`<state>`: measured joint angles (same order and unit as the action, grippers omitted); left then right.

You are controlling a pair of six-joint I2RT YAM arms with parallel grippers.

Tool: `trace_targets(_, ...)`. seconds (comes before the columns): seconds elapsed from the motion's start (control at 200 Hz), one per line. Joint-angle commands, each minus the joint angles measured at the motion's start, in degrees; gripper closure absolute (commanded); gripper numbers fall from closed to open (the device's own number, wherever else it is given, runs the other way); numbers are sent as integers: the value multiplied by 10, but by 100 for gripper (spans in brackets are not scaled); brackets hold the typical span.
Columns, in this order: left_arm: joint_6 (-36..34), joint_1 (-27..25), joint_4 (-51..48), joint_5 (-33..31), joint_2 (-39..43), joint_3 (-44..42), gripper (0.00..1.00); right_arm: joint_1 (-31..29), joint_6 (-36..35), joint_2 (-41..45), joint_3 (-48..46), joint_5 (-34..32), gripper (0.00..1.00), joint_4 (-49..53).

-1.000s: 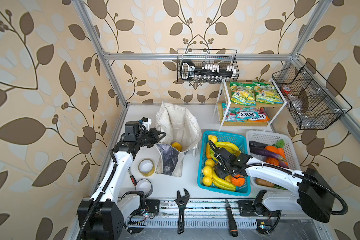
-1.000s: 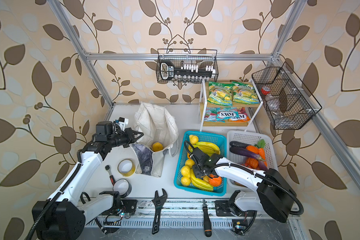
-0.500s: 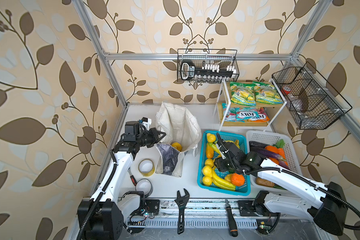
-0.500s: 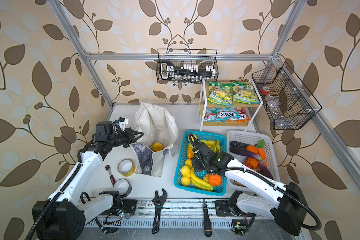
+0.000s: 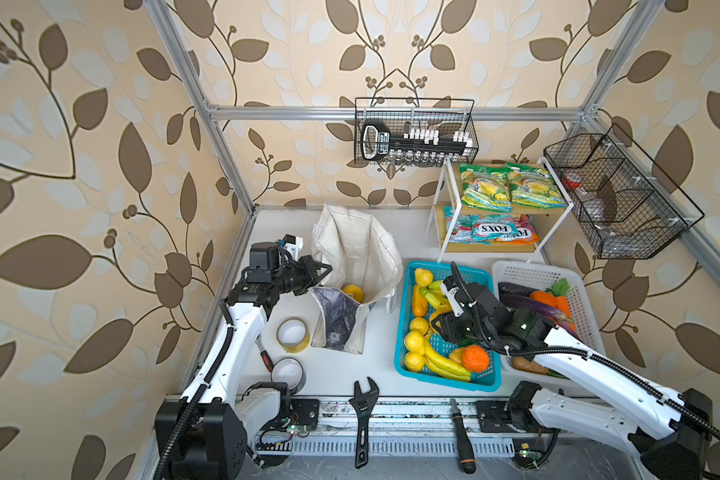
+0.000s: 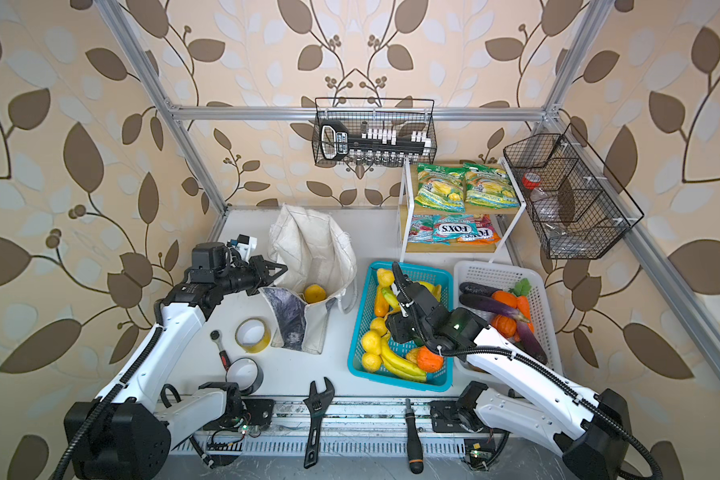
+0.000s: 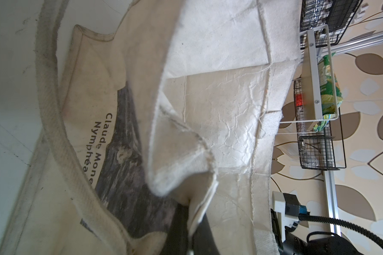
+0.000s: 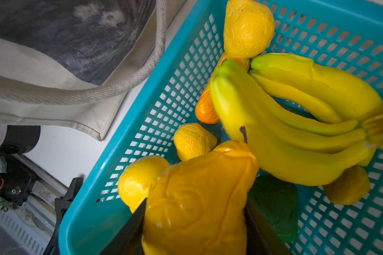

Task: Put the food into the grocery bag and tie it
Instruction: 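Carry the yellow pear with the right gripper into the open tote bag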

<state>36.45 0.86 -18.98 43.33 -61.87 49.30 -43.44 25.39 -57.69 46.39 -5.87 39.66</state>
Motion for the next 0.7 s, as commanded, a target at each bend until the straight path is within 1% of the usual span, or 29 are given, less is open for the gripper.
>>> trace_targets(0.0, 3, 5, 25, 22, 10, -3, 100, 4, -12, -39, -22, 14, 55, 0)
trace_targets(0.09, 2, 5, 21, 23, 9, 0, 100, 4, -7, -33, -20, 34, 55, -25)
trace_targets(0.16, 2, 5, 22, 22, 10, -2, 100, 4, -7, -19, -10, 32, 55, -31)
trace_targets(0.3, 6, 5, 28, 25, 4, -2, 100, 4, -30, -15, 60, 9, 54, -4)
trace_targets(0.385, 11, 5, 32, 32, -1, 1, 100, 4, -44, -27, 114, 9, 54, -7)
trace_targets(0.525, 7, 5, 24, 32, -2, 16, 100, 1, -70, -90, 223, 14, 53, -19)
trace_targets(0.59, 7, 1, 18, 19, 1, 22, 100, -14, -82, -136, 286, 17, 54, -28)
trace_targets(0.695, 2, -2, 8, 18, 0, 33, 100, -42, -93, -214, 377, 26, 53, -48)
